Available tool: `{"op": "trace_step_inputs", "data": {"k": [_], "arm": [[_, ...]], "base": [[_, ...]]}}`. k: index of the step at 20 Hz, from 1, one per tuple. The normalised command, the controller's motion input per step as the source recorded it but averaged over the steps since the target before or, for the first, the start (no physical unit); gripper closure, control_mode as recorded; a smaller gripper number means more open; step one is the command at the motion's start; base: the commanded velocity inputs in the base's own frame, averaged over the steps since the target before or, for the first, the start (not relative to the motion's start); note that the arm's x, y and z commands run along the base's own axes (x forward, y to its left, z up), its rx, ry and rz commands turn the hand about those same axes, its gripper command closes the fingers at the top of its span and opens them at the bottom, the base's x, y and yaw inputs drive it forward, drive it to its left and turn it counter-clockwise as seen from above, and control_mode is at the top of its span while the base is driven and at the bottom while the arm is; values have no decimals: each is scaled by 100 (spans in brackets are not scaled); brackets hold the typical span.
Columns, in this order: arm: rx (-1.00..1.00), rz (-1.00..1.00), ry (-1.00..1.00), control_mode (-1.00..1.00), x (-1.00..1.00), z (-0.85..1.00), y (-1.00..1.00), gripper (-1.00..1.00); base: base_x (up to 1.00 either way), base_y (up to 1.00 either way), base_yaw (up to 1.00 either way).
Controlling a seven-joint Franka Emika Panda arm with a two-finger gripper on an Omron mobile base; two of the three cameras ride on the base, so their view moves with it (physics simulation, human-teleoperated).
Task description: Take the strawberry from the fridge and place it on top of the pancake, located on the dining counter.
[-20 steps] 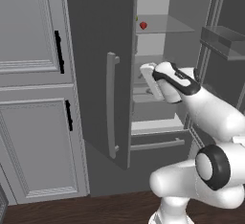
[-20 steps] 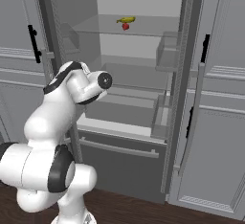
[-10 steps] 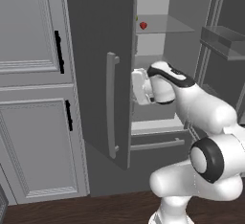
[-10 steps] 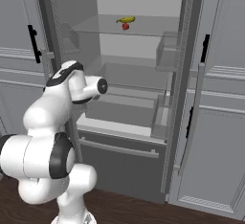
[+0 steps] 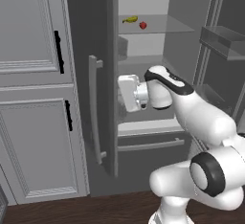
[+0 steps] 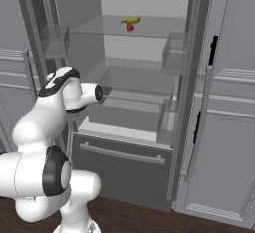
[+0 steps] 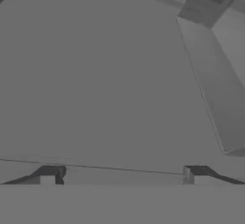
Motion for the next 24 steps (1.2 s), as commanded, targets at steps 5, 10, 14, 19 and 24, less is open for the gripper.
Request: {"op": "trace_step_inputs", "data": {"k": [5,10,14,19,24], "arm": [[0,16,0,-100,0,0,100,-100],[0,15,0,-100,0,0,100,-100],[0,9,0,-100,0,0,67,-100],[0,2,-5,-100,0,4,38,-100],[6,0,-16,-100,0,37,-54,-100]], "base": [[0,0,0],[0,0,0],[0,0,0],[0,0,0],[0,0,0]]}}
